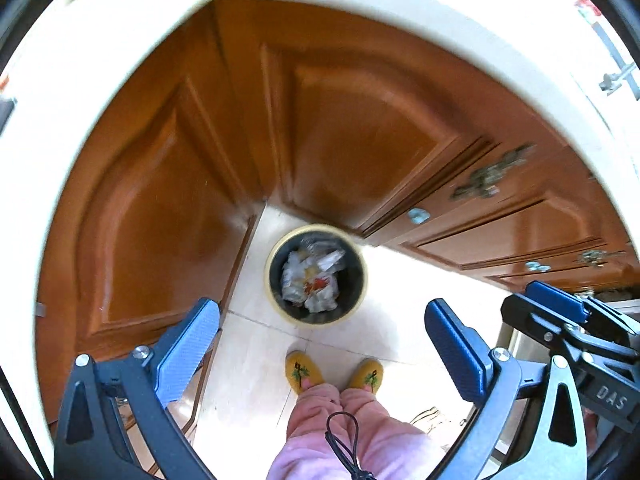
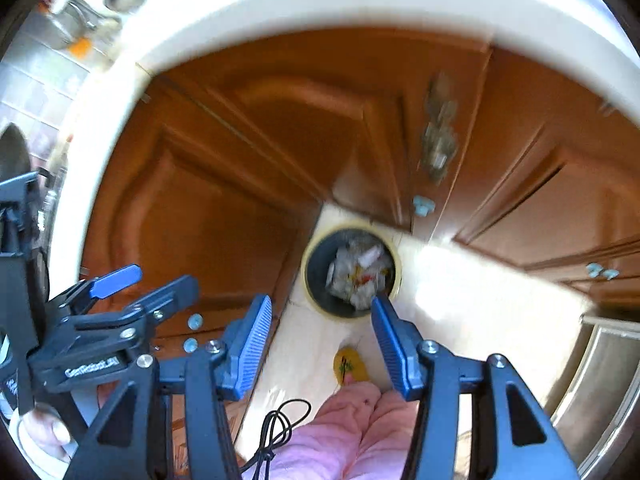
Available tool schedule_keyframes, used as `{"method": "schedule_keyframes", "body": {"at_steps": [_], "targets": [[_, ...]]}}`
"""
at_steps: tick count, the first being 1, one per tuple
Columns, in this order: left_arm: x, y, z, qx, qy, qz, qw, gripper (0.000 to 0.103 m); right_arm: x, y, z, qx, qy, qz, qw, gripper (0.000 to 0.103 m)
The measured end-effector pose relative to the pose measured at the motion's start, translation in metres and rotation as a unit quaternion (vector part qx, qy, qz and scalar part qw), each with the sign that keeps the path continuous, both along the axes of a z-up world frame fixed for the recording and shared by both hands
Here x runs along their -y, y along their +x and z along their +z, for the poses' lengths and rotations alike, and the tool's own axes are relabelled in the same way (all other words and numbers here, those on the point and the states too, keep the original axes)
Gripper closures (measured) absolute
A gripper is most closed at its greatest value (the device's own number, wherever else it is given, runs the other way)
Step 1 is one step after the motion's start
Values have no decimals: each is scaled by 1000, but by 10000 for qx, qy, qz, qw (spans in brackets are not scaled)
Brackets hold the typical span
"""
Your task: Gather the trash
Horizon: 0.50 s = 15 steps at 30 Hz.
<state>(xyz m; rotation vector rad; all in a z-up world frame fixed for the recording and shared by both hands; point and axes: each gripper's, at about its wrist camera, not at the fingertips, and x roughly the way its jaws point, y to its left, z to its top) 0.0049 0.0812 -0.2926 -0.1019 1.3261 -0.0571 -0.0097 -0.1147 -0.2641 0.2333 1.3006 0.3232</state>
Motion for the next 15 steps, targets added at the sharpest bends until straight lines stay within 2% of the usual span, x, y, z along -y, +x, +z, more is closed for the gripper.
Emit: {"method": "schedule_keyframes", "body": {"at_steps": [6,11,15], "targets": [[20,-7,94,803,-42,-152,9966,1,23,-17,85,803,90,-254,9964,50],[36,-16,178,1672,66,-176,9857,1,36,-26,151,1503,21,-498,9874,50],[50,-25,234,2298,197,-122,9730,1,45,-32,196,1870,-207,-772,9791,50]]}}
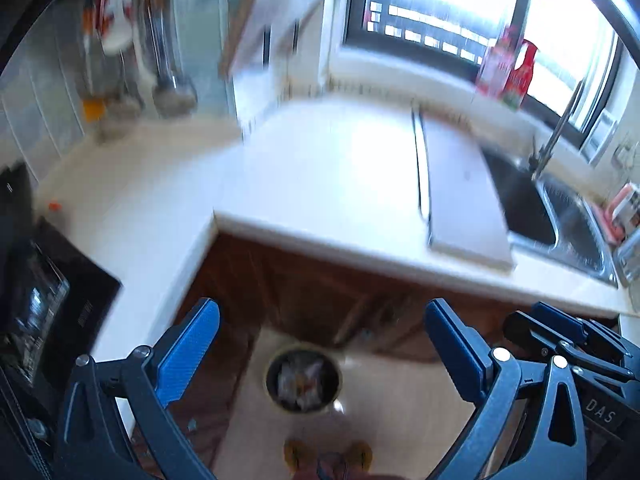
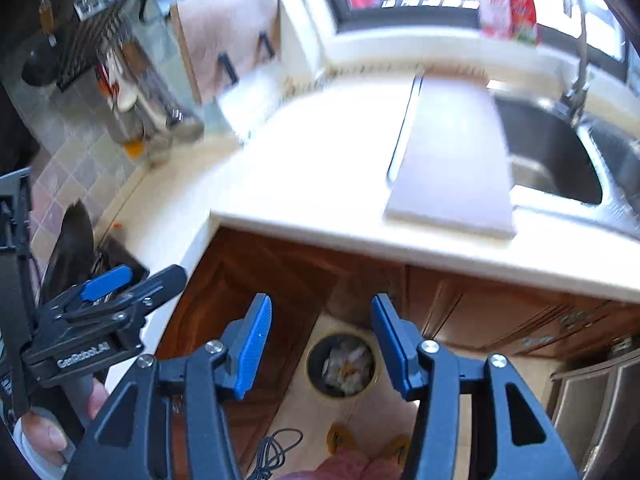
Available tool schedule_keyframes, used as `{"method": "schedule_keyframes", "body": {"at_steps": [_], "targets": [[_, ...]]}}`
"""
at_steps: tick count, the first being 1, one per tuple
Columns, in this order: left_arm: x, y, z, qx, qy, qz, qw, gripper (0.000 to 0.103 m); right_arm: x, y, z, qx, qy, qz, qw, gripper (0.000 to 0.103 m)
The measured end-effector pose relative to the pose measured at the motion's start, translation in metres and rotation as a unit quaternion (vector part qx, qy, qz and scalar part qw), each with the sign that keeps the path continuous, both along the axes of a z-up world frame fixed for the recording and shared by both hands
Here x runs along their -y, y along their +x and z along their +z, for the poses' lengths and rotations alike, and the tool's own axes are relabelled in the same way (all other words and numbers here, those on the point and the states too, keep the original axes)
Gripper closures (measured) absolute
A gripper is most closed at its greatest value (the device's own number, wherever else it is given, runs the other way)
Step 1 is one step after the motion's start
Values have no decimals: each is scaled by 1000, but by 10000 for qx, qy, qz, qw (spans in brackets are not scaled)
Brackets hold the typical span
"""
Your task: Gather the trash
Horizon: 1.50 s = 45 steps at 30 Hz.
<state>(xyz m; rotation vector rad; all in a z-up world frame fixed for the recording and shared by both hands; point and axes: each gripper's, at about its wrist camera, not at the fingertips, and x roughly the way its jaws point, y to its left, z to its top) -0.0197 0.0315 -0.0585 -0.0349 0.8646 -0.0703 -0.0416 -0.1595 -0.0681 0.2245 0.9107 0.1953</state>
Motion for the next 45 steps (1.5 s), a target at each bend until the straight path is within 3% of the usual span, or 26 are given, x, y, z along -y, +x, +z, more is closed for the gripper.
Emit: {"method": "schedule_keyframes", "body": {"at_steps": [3,7,15,30,45], "targets": [[11,-5,33,376,252,151,9989,1,6,-4,27,256,-78,-261,9993,50],[21,-4,58,527,350,274,9976,1,14,-9,51,596,-22,-454,9972,46],[29,-4,66,652,508,313,9961,1,23,-16,78,1195,-167,-664,9905,41],[16,2,57,550,656,486,9951,1,-9,-4,69,937,-327,-314,9946,41],[12,-4,61,659,618,453,9949,1,-12,-11,75,1019,-434,-399,9930,41]]}}
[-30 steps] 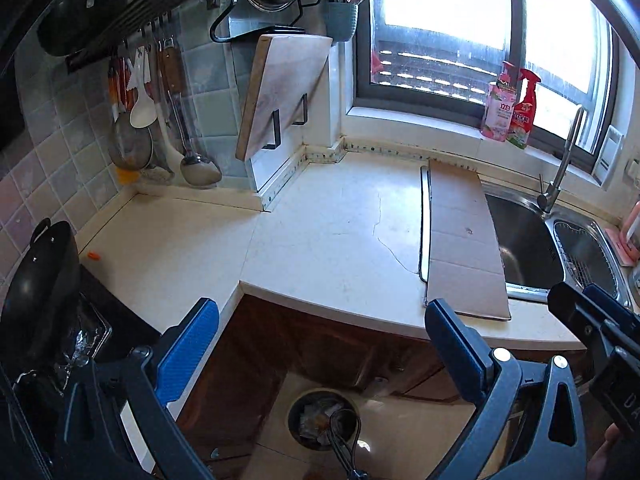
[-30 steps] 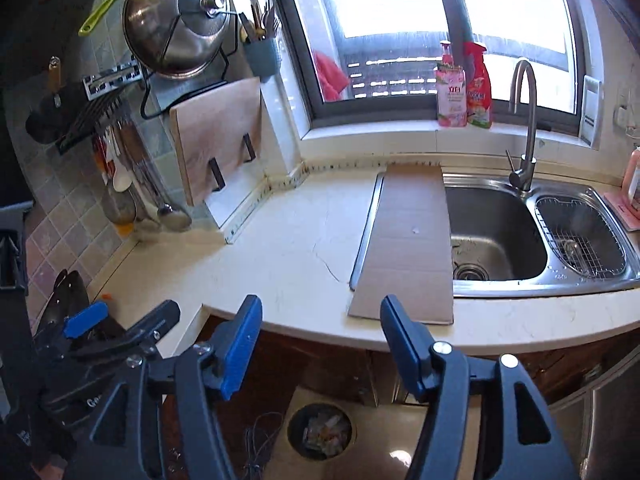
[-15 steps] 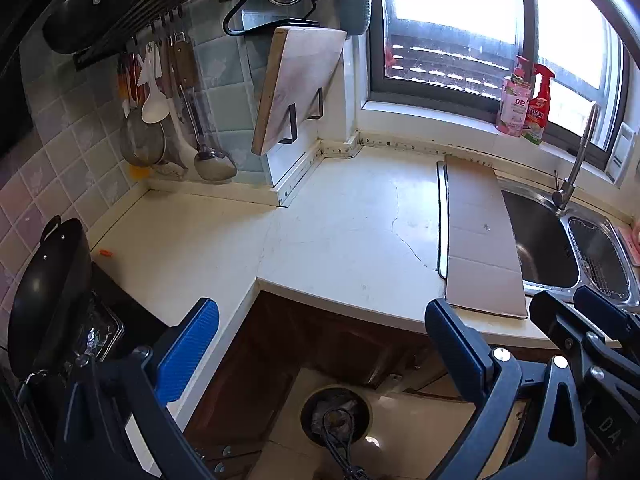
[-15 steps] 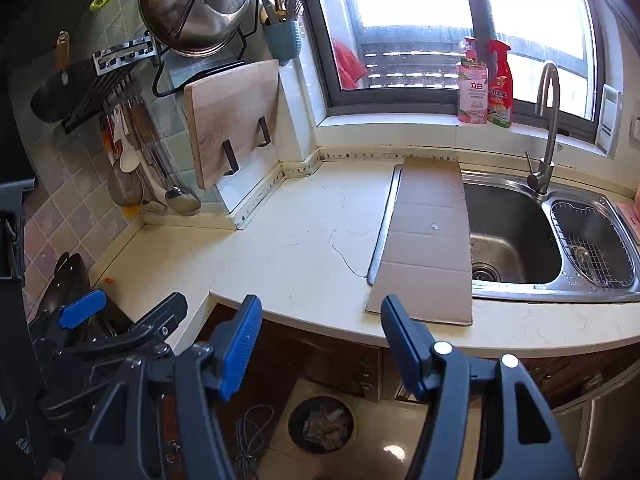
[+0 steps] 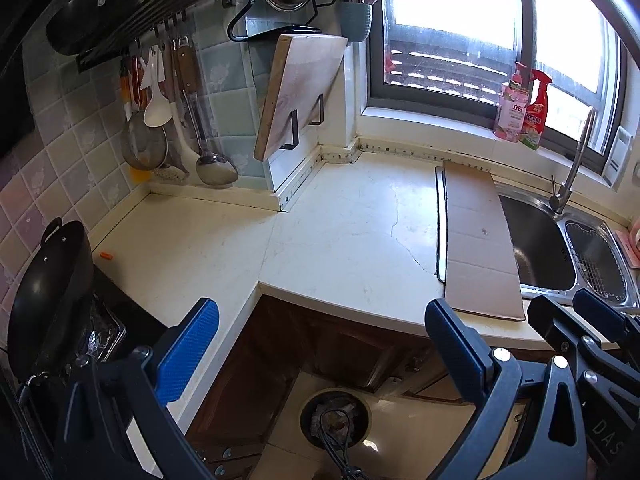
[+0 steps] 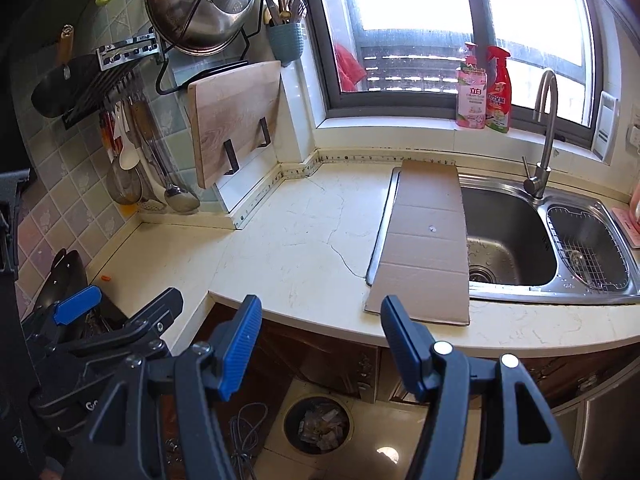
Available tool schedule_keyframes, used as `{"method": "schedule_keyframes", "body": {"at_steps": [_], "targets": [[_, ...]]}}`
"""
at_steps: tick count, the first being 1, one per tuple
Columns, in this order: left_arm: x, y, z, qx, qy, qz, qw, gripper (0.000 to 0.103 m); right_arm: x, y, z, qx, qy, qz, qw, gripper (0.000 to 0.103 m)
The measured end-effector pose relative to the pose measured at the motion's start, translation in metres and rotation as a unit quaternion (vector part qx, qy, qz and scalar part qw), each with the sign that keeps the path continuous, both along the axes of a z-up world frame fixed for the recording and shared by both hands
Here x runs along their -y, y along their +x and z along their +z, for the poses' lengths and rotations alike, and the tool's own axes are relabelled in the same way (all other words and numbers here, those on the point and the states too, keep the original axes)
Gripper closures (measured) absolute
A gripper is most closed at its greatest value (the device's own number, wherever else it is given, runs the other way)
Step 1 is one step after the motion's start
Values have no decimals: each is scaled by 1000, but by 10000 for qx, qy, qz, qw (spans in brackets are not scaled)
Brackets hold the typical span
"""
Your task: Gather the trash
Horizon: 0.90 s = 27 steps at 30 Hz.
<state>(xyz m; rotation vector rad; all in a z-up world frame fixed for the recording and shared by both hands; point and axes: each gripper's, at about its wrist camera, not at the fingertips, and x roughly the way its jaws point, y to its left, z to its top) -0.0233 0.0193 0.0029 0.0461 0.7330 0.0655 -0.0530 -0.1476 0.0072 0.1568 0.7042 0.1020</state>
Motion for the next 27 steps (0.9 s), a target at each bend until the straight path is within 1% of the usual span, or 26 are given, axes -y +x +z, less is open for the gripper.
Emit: {"method": "schedule_keyframes", "body": {"at_steps": [6,12,27], "targets": [[1,-1,1,63,42,-48,10000,1,1,-2,1,32,9,-60,10000,41],[0,-2,1,44,43,-52,10000,1,1,-3,0,15,19,-48,10000,41],[-3,-5,3,52,89,42,9999,1,-5,-2,0,3,73,12,10000,41]]}}
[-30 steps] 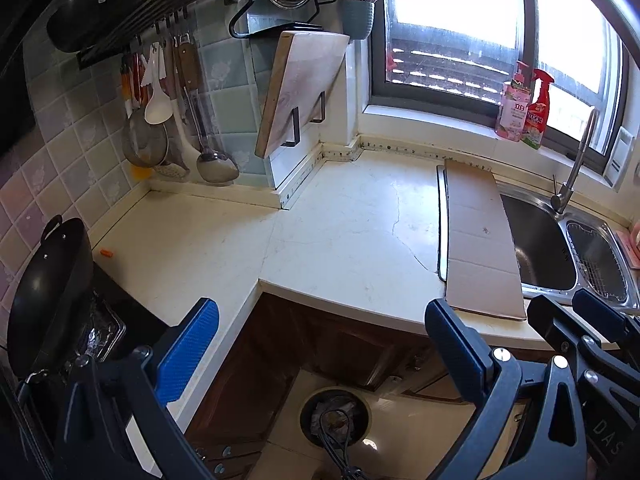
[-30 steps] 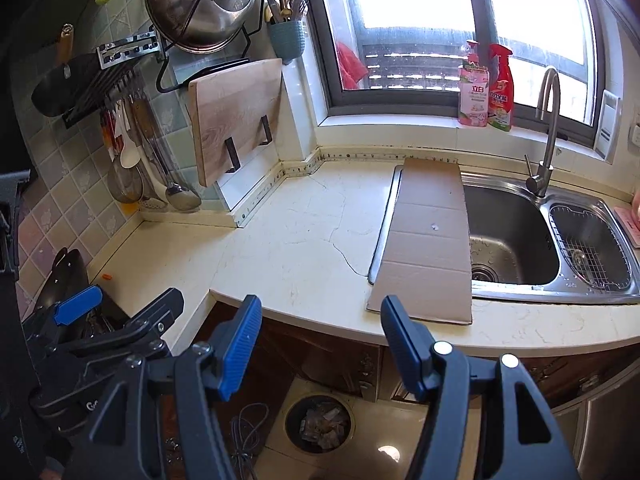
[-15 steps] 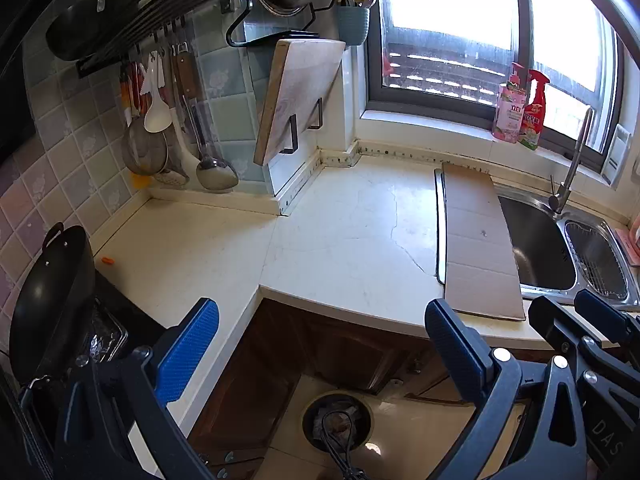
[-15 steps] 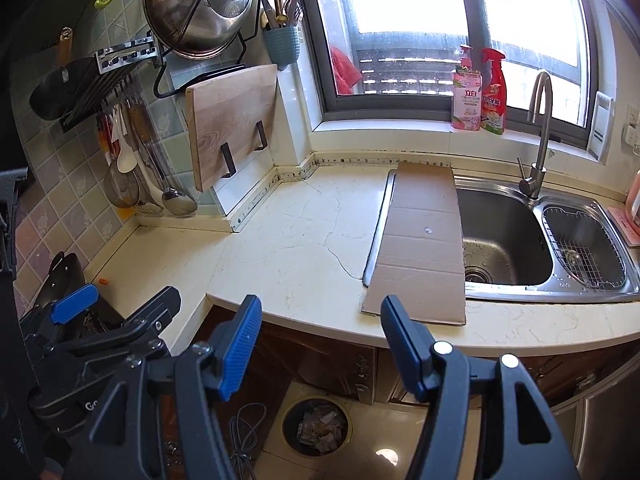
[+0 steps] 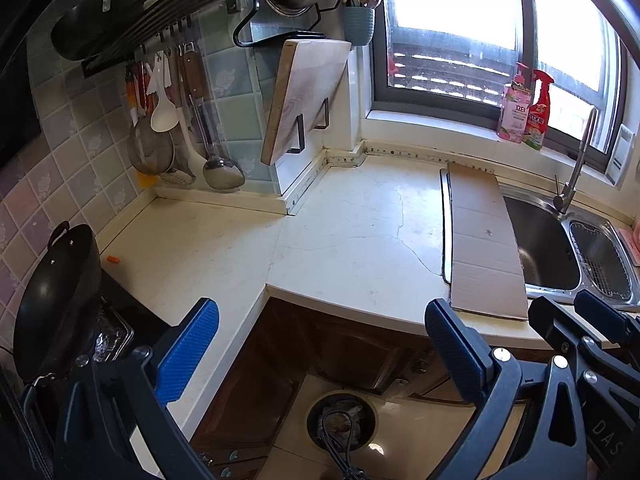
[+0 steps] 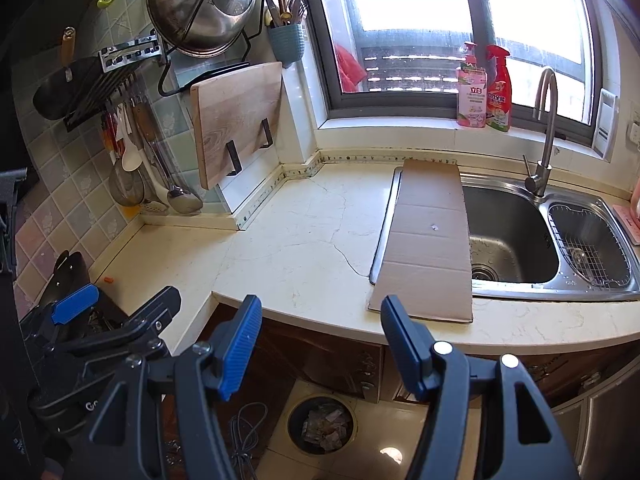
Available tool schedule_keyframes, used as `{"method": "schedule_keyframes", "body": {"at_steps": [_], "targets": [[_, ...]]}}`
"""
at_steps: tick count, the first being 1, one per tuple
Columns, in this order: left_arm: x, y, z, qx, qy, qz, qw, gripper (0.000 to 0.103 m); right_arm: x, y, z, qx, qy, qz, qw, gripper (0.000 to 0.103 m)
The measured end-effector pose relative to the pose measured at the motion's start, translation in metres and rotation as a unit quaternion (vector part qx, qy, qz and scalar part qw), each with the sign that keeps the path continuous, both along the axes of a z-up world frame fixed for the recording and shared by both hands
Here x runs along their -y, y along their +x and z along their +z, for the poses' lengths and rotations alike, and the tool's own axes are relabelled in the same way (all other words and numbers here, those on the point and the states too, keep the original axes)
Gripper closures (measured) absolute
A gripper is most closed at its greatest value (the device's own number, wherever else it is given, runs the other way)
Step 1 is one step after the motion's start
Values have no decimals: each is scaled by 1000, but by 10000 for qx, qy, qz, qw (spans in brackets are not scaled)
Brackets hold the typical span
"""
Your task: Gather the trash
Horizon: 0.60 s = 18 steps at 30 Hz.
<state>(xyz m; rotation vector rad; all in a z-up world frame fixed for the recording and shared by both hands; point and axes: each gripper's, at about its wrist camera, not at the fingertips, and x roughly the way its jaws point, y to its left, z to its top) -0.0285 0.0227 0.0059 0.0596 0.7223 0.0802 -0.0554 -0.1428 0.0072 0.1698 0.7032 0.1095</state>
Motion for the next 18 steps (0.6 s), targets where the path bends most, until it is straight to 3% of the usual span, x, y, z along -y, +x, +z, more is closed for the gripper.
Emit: {"method": "schedule_keyframes", "body": {"at_steps": [18], "targets": [[-10,2,0,26,143,-48,9999,1,-7,4,-2,28,56,-92,9999,41]]}}
